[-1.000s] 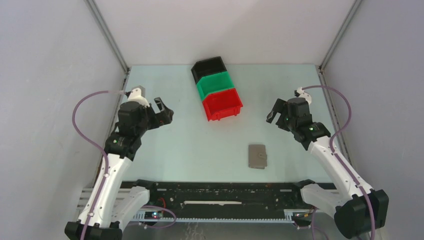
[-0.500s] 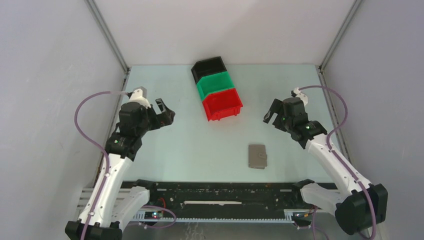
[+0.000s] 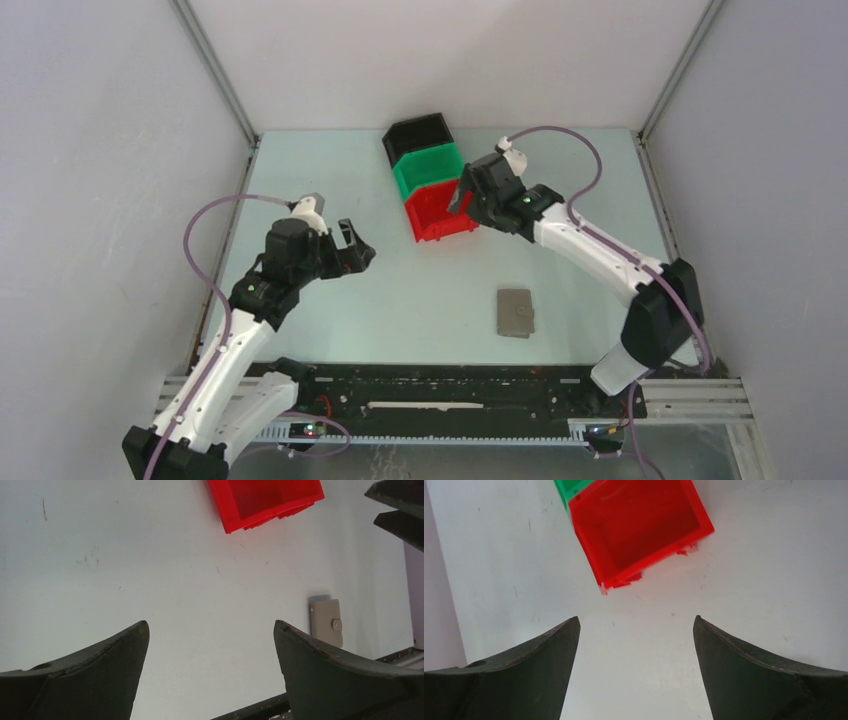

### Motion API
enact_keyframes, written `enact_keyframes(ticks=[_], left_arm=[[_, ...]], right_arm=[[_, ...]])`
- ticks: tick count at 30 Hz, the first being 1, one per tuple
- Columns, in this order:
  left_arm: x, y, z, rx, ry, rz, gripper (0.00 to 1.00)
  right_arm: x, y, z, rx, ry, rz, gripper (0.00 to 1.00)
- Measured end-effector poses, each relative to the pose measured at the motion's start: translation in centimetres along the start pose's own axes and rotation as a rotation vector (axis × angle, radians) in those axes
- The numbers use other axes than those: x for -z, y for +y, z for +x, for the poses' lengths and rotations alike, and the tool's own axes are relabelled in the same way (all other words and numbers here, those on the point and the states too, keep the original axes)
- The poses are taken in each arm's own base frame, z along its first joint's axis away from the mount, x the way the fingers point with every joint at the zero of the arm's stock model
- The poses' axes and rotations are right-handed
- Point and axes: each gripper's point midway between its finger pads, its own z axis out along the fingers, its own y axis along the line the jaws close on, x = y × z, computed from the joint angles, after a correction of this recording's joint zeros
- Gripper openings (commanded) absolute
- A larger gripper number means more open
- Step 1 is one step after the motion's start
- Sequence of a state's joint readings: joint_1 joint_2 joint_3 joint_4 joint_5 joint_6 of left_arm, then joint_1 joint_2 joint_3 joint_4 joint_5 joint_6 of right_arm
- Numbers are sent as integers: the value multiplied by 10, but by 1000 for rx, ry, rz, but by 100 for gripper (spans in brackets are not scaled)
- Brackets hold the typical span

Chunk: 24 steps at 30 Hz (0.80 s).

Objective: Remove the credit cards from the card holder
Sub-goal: Move the storage box to the center of the board.

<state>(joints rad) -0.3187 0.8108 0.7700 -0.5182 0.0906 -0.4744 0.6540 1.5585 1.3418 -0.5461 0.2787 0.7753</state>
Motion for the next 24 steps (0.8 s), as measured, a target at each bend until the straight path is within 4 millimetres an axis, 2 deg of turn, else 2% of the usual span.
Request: enact_keyframes(ticks=[4,7,14,19,24], left_arm=[[4,6,2,22,-29,-23,100],[8,7,-3,21,-59,-30,100],[9,9,-5,21,-68,-42,100],[10,10,-3,20,-64,-48,100],[11,12,-3,20,-64,-54,100]], right_arm=[[-21,20,-9,-70,-9,47,93],[-34,25,-13,-164,-16,112,92],[-62,13,0,-318,-8,264,92],[-80,5,15,-370,15,325,91],[-103,6,25,-396,35,354,90]])
